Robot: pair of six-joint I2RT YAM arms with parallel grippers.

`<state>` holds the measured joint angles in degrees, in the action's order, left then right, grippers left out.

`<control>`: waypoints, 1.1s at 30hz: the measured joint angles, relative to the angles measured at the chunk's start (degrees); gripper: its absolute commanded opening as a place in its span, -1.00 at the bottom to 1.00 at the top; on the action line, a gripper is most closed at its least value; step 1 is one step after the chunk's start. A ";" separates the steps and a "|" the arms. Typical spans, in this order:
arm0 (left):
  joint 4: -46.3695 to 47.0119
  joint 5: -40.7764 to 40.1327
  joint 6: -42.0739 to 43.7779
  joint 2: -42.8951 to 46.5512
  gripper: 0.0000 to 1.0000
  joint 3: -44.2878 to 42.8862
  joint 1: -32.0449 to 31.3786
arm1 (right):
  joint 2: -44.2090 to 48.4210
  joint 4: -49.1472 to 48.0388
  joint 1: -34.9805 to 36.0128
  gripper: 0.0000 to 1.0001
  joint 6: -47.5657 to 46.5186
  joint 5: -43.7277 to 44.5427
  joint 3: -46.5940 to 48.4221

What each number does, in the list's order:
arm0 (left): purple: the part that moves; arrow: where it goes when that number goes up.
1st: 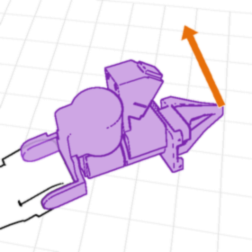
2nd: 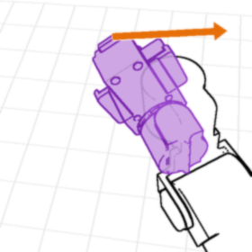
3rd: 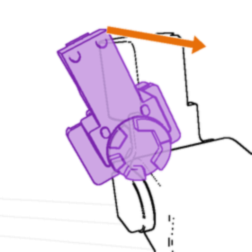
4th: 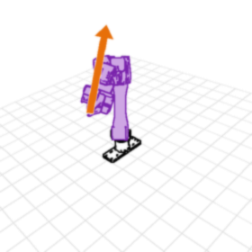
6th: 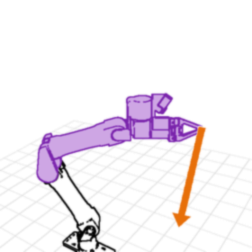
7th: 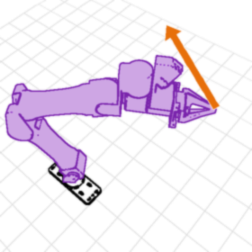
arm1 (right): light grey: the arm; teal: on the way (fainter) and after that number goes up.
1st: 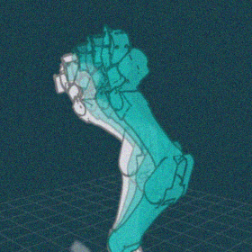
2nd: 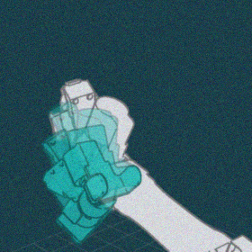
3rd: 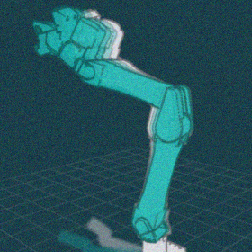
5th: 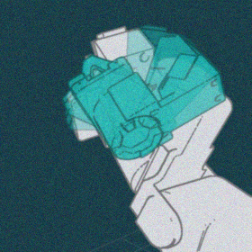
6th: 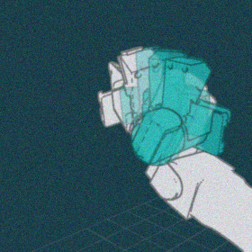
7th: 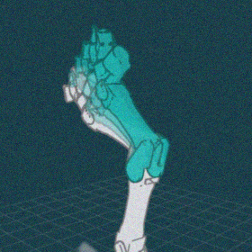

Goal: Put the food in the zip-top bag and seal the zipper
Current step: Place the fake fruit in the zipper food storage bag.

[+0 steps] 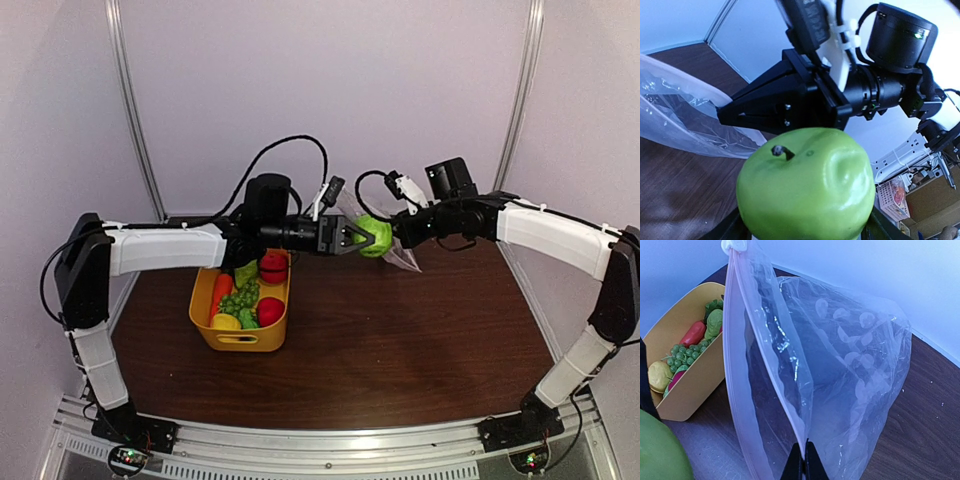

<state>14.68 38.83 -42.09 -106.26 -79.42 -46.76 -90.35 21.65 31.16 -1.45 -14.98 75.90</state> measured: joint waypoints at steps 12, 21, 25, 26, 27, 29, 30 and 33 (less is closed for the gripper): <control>4.92 -3.30 -13.11 -9.81 -0.09 -2.82 0.26 | 1.09 -0.87 0.13 -1.00 0.46 -1.22 -2.05; 4.48 -8.07 -20.50 -12.07 -0.18 -2.97 3.56 | 3.87 -0.70 0.66 -1.00 -0.96 -2.19 -3.10; 3.28 -8.59 -20.63 -13.40 -0.26 -5.62 3.96 | 4.00 -0.52 2.21 -1.00 -1.73 -3.69 -3.61; 2.97 -8.61 -20.50 -13.46 -0.24 -6.21 3.87 | 4.00 -0.37 2.69 -1.00 -1.79 -4.24 -3.80; 2.36 -8.61 -20.24 -13.46 -0.19 -6.80 3.72 | 3.96 -0.22 3.02 -1.00 -1.79 -4.59 -3.85; 0.72 -8.63 -19.04 -13.46 0.02 -8.46 3.32 | 3.80 -0.15 3.41 -1.00 -1.79 -5.18 -3.85; -0.31 -8.70 -18.12 -13.46 0.14 -9.31 3.06 | 3.72 -0.11 3.54 -1.00 -1.77 -5.46 -3.80; -3.26 -9.53 -15.28 -13.46 0.36 -11.52 2.14 | 2.95 0.24 3.58 -1.00 -1.57 -6.08 -2.93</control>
<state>11.42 29.30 -57.36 -119.72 -90.94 -44.62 -87.39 21.89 34.74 -3.03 -21.06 72.97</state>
